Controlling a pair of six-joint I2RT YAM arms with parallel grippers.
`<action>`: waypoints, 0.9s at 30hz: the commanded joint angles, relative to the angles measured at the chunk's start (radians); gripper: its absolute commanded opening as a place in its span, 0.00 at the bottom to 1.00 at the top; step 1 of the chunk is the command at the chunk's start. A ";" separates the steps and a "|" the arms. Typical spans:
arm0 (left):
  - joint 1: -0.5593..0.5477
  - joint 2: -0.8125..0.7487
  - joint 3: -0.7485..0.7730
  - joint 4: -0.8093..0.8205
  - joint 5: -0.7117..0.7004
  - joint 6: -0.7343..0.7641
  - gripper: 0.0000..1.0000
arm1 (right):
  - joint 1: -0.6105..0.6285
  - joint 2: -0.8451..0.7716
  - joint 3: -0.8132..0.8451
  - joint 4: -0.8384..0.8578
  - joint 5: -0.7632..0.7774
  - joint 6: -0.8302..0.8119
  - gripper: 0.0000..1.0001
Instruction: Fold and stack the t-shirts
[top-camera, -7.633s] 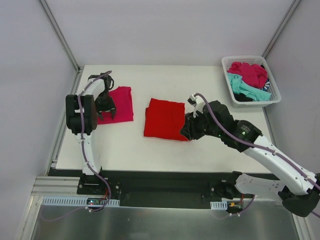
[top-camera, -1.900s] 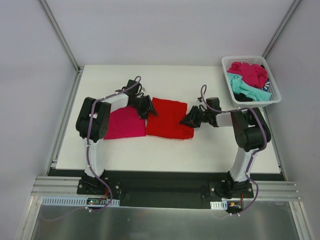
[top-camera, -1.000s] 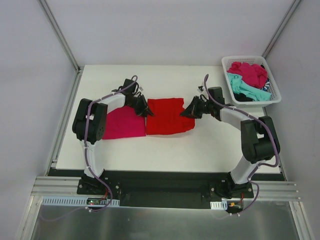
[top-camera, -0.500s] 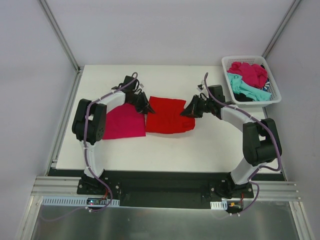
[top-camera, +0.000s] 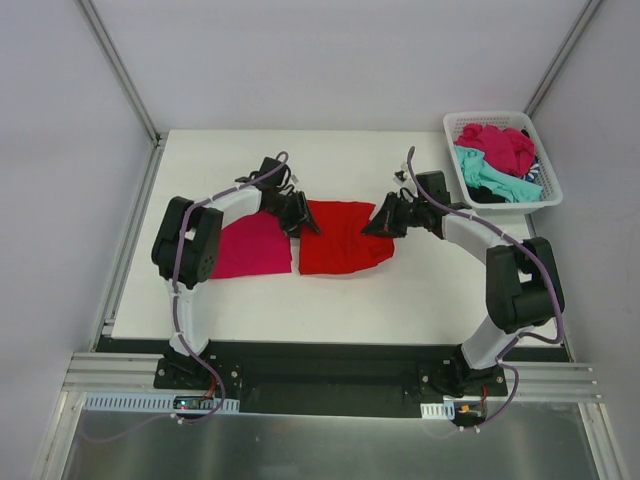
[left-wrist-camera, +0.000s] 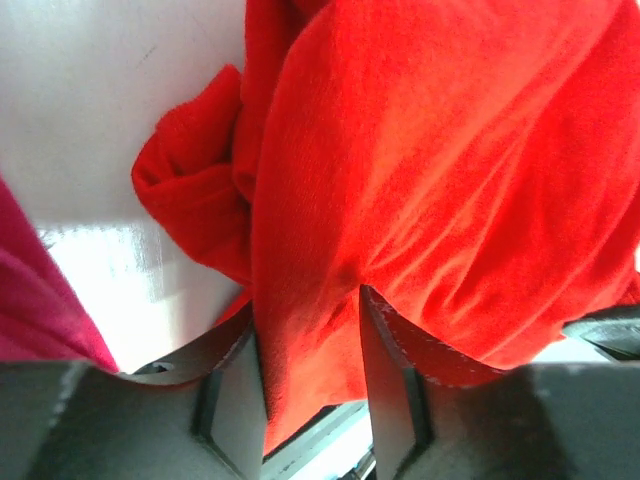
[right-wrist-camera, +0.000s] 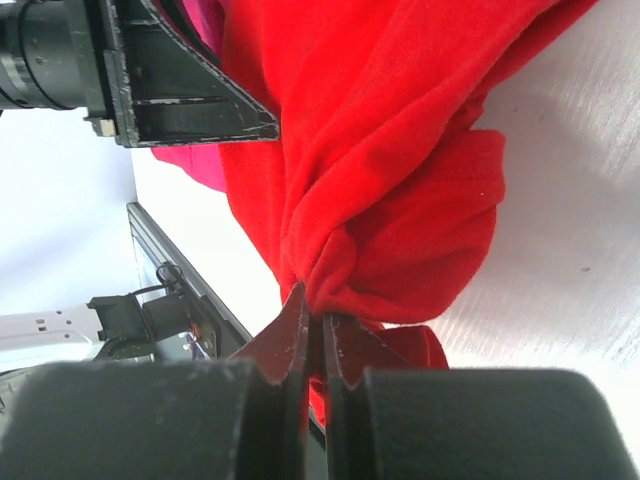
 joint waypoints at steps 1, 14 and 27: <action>-0.017 0.037 0.025 -0.024 -0.051 0.014 0.38 | 0.002 -0.067 0.023 -0.030 0.004 -0.044 0.01; -0.014 -0.007 0.018 -0.179 -0.299 0.158 0.45 | -0.017 -0.073 0.021 -0.053 -0.003 -0.065 0.01; -0.037 -0.032 -0.102 -0.103 -0.287 0.106 0.48 | -0.015 -0.057 0.037 -0.052 -0.011 -0.061 0.01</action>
